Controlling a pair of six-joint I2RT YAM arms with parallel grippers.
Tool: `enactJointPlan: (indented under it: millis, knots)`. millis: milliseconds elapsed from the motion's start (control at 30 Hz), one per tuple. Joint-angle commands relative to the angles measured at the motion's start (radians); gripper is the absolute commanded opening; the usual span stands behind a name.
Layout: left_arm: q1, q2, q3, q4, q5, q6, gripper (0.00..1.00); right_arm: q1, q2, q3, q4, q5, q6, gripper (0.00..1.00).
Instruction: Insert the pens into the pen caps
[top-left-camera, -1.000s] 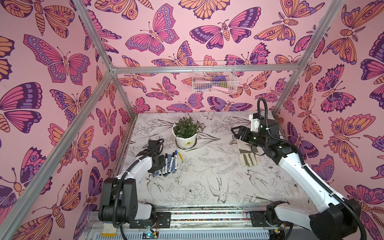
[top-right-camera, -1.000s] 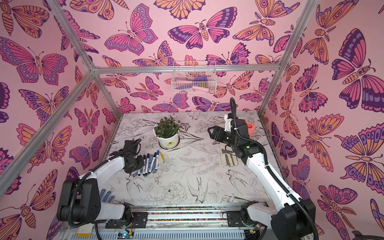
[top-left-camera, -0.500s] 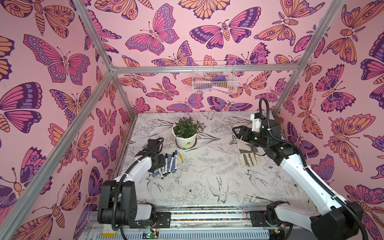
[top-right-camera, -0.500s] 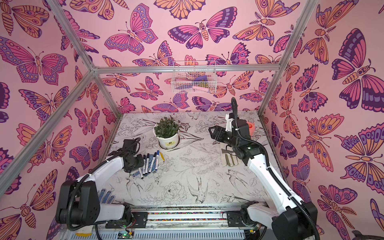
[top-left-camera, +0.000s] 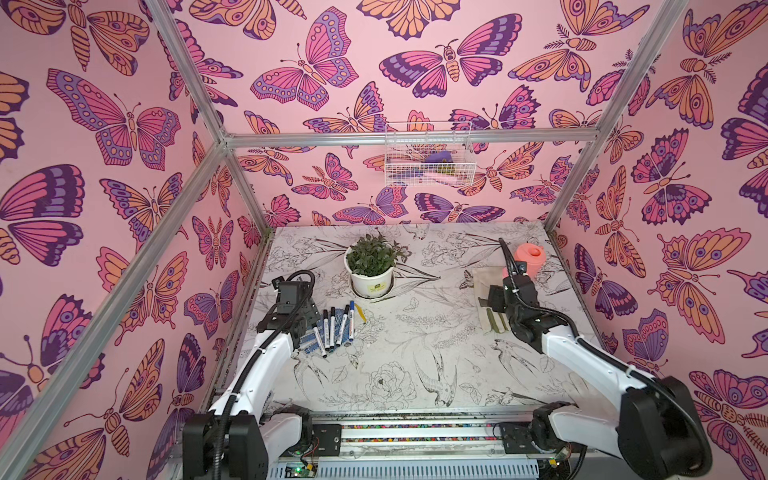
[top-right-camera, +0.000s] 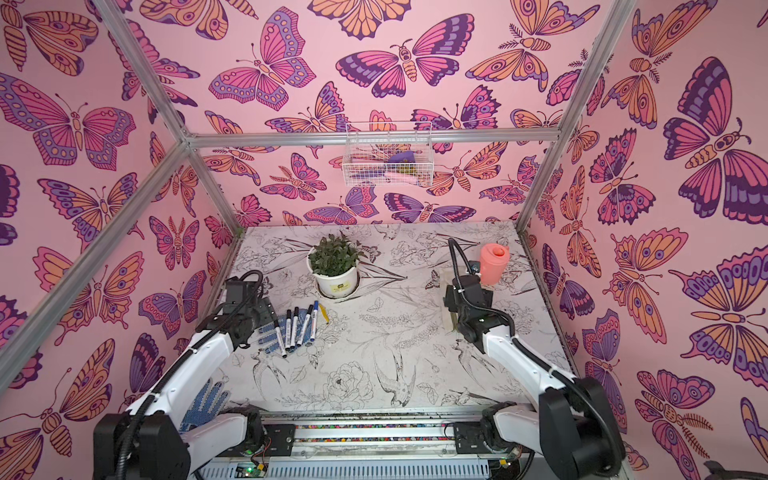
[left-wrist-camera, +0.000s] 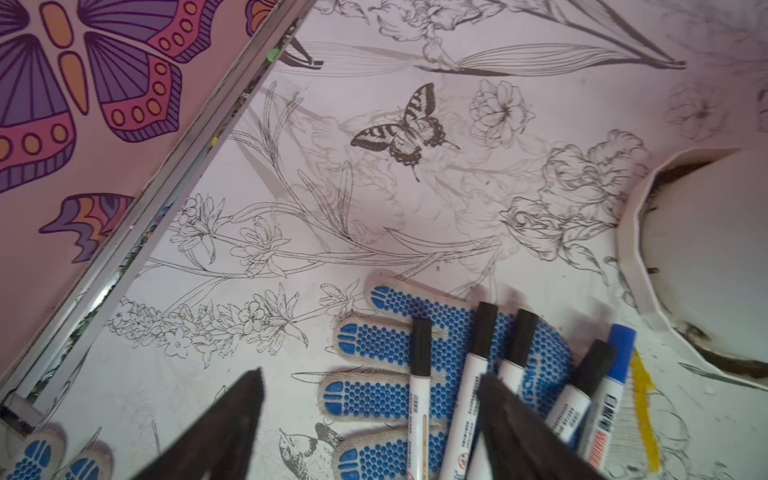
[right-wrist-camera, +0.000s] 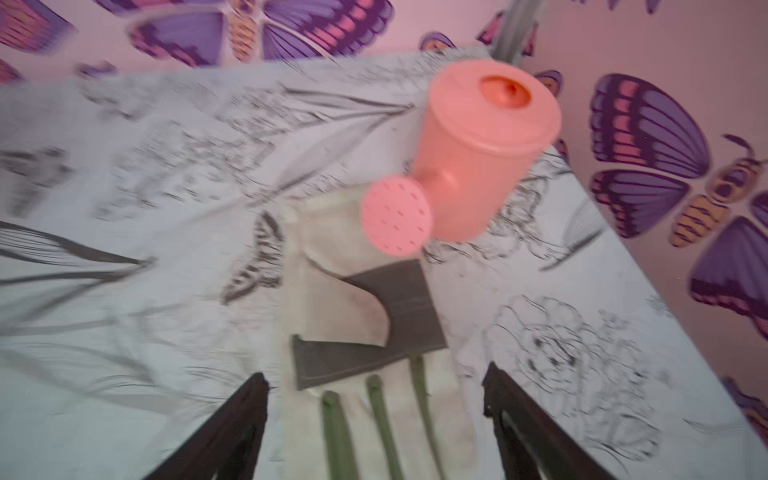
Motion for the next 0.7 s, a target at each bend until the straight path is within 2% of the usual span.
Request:
enactJointPlan:
  millis: [0, 100, 167, 233, 267, 333, 367, 433, 467, 500, 567, 600, 667]
  knots:
    - [0.007, 0.012, -0.053, 0.049, -0.130, 0.014, 0.99, -0.003, 0.102, -0.006, 0.139, 0.283, -0.103, 0.84]
    - [0.010, -0.013, -0.110, 0.150, -0.185, 0.027, 0.99, -0.005, 0.176, -0.081, 0.396, 0.295, -0.201, 0.84]
    - [0.011, -0.035, -0.166, 0.250, -0.251, 0.016, 0.99, -0.011, 0.169, -0.123, 0.535, 0.219, -0.245, 0.85]
    - [0.011, -0.037, -0.237, 0.399, -0.261, 0.056, 0.99, -0.030, 0.171, -0.166, 0.649, 0.103, -0.301, 0.85]
    - [0.011, -0.032, -0.255, 0.439, -0.272, 0.048, 0.99, -0.045, 0.192, -0.198, 0.746, 0.051, -0.324, 0.96]
    - [0.011, -0.018, -0.307, 0.551, -0.251, 0.062, 0.99, -0.091, 0.232, -0.268, 0.939, 0.012, -0.304, 0.99]
    - [0.011, -0.015, -0.335, 0.618, -0.237, 0.058, 0.99, -0.116, 0.211, -0.274, 0.900, -0.023, -0.275, 0.99]
    - [0.011, -0.020, -0.371, 0.717, -0.204, 0.055, 0.99, -0.219, 0.166, -0.250, 0.737, -0.223, -0.184, 0.99]
    - [0.011, -0.017, -0.391, 0.784, -0.197, 0.062, 0.99, -0.273, 0.215, -0.254, 0.800, -0.310, -0.157, 0.99]
    - [0.011, -0.005, -0.450, 0.903, -0.192, 0.064, 0.99, -0.322, 0.279, -0.287, 0.976, -0.440, -0.152, 0.99]
    - [0.011, 0.013, -0.504, 1.078, -0.184, 0.097, 0.99, -0.339, 0.208, -0.244, 0.751, -0.470, -0.151, 0.99]
    - [0.015, 0.034, -0.517, 1.137, -0.177, 0.121, 0.99, -0.325, 0.228, -0.240, 0.788, -0.452, -0.164, 0.99]
    - [0.016, 0.045, -0.487, 1.101, -0.146, 0.151, 0.99, -0.292, 0.253, -0.268, 0.886, -0.398, -0.186, 0.99]
